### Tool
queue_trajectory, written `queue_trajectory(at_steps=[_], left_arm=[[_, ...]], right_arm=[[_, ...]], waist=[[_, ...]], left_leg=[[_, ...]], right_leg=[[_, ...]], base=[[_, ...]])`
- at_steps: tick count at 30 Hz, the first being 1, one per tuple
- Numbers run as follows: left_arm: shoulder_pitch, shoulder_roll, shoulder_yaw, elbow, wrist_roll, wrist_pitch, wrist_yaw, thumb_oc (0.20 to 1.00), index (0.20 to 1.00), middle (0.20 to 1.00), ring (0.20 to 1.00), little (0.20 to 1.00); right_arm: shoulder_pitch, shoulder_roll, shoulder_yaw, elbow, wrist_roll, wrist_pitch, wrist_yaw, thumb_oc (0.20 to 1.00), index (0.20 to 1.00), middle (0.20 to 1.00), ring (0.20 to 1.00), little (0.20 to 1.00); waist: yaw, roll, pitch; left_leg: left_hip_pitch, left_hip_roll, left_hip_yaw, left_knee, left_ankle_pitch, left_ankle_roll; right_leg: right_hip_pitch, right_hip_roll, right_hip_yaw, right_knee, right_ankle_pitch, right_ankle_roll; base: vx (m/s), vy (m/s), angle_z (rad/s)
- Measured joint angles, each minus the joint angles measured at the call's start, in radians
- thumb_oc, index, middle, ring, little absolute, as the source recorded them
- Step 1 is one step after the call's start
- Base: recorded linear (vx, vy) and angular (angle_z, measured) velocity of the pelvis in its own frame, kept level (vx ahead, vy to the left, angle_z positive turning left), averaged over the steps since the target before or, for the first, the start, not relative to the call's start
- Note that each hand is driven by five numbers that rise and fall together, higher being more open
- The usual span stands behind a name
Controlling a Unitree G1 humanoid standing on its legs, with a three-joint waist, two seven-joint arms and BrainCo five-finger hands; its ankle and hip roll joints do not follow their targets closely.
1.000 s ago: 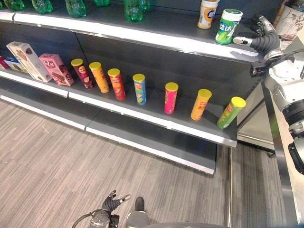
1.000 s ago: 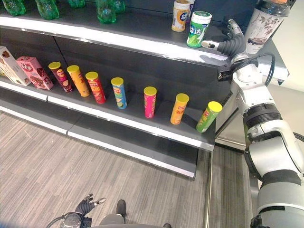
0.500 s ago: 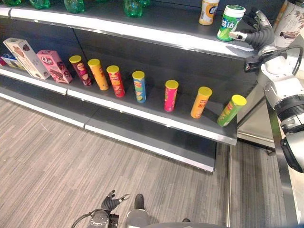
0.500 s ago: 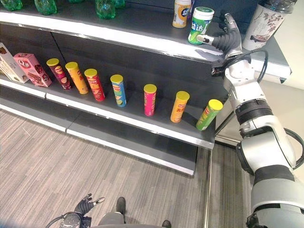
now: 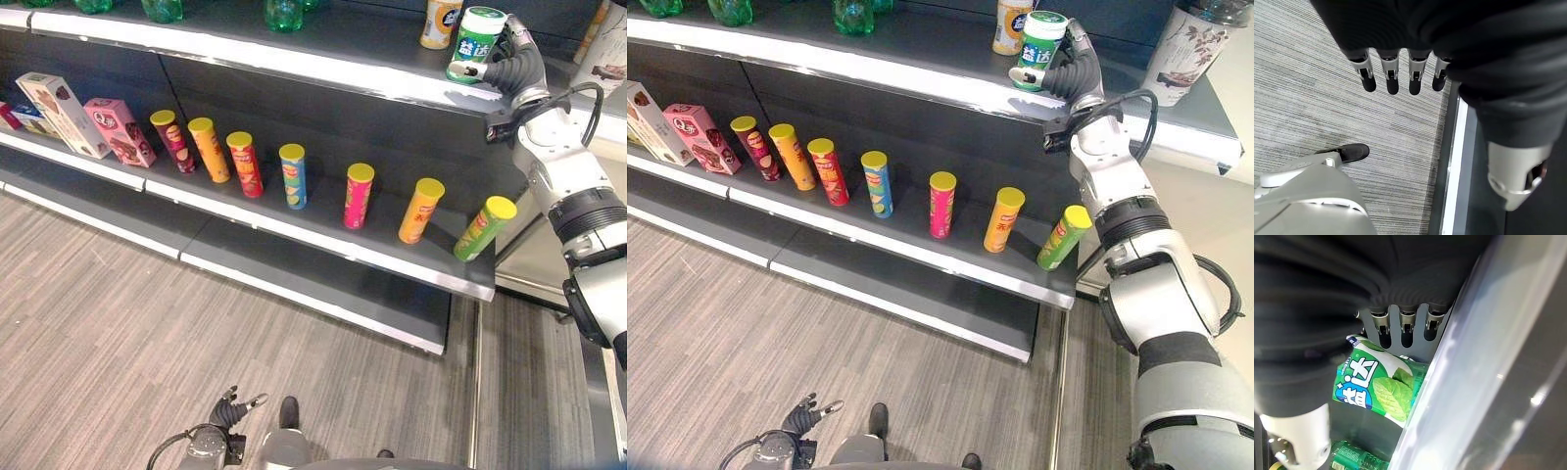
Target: Put the goods on the table back onto the shelves and tidy them up.
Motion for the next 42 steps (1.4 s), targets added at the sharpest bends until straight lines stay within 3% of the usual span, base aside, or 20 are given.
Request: queue_trajectory(at_steps=[11, 42], left_arm=[[-0.002, 0.000, 0.000, 0.001, 0.000, 0.001, 0.007, 1.000, 1.000, 1.000, 1.000, 1.000], [-0.002, -0.002, 0.000, 0.038, 0.000, 0.003, 0.032, 1.000, 1.000, 1.000, 1.000, 1.000]], right_arm=[[-0.033, 0.050, 0.002, 0.057, -0.025, 0.003, -0.022, 1.000, 1.000, 1.000, 1.000, 1.000], [-0.049, 0.090, 0.009, 0.109, -0.083, 0.020, -0.042, 1.000, 1.000, 1.000, 1.000, 1.000]], waist=[[0.003, -0.013, 0.000], [0.022, -0.024, -0.006]], left_leg=[[0.001, -0.001, -0.001, 0.000, 0.000, 0.000], [0.007, -0.010, -0.011, 0.000, 0.000, 0.000]], right_leg=[[0.002, 0.000, -0.002, 0.000, 0.000, 0.000], [0.017, -0.010, -0.018, 0.001, -0.001, 0.003]], base=[[0.00, 0.000, 0.00], [0.00, -0.002, 0.01]])
